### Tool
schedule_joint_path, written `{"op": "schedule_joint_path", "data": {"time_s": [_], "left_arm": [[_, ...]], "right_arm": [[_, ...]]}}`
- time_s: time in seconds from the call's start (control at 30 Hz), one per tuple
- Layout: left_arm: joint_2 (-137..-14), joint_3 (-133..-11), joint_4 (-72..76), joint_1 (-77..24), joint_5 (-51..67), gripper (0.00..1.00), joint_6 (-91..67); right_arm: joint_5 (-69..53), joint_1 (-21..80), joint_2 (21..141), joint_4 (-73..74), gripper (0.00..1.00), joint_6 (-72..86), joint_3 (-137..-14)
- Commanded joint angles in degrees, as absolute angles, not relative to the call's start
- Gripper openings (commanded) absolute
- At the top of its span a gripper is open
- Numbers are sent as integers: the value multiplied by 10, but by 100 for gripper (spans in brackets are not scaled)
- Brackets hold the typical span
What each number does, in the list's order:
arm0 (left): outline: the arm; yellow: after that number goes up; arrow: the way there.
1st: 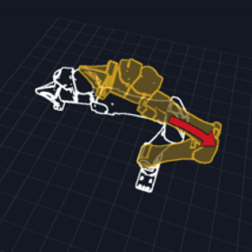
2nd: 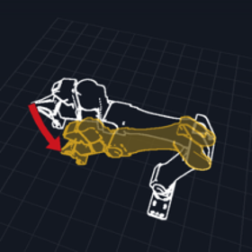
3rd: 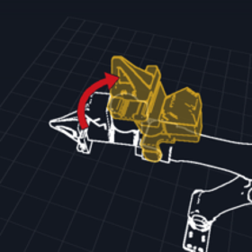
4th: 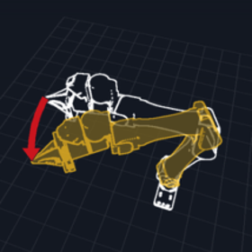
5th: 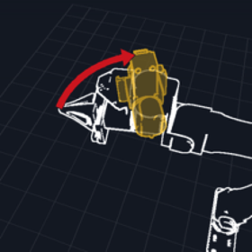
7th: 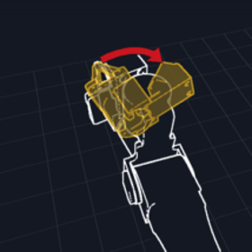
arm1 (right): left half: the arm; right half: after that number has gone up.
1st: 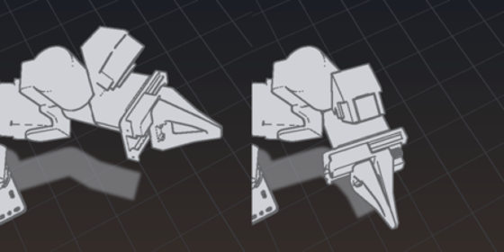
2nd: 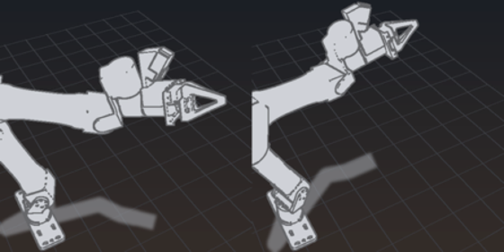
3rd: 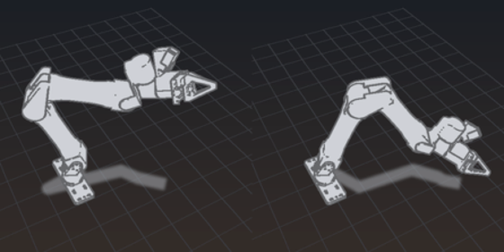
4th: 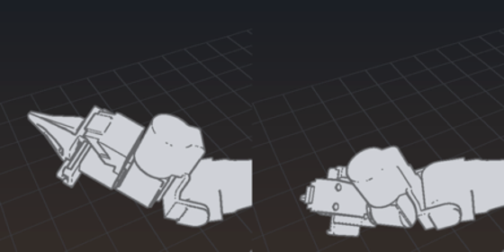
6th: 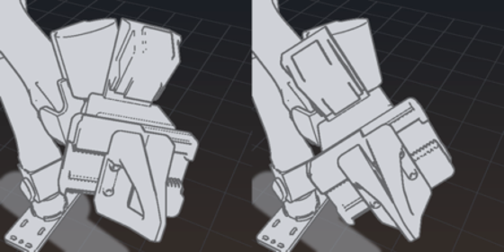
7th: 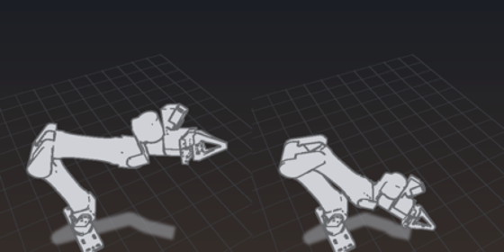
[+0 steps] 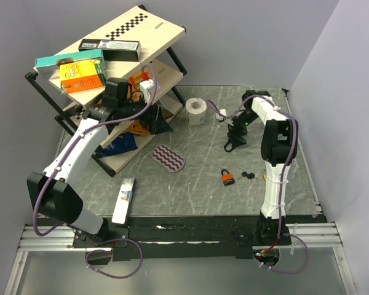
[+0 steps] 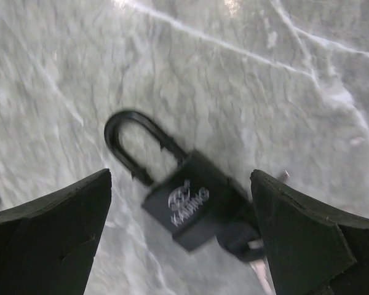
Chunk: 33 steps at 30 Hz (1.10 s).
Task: Lock with the key
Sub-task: Pick up the lock from the center of the board.
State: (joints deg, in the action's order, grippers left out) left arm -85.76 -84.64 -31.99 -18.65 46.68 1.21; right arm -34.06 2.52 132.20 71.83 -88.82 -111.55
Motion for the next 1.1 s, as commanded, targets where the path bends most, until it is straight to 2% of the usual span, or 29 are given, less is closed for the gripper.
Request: {"op": "schedule_joint_path", "data": {"time_s": [0.0,0.23,0.43,0.6,0.83,1.07], "left_arm": [[-860,-867,-320,-180,475,96,32],[-865,-874,-330,-180,474,96,39],[-864,-875,-334,-180,467,96,47],[-865,-875,-331,-180,465,96,47],[-863,-868,-332,-180,471,96,46],[-861,-864,-331,-180,475,96,46]], "right_arm": [[-349,5,1241,679,99,-1030,-1078],[-328,3,1243,663,99,-1158,-1049],[-316,6,1254,656,99,-1197,-1046],[-314,16,1265,655,99,-1190,-1053],[-324,33,1295,680,93,-1138,-1096],[-301,36,1306,702,91,-1125,-1107]]}}
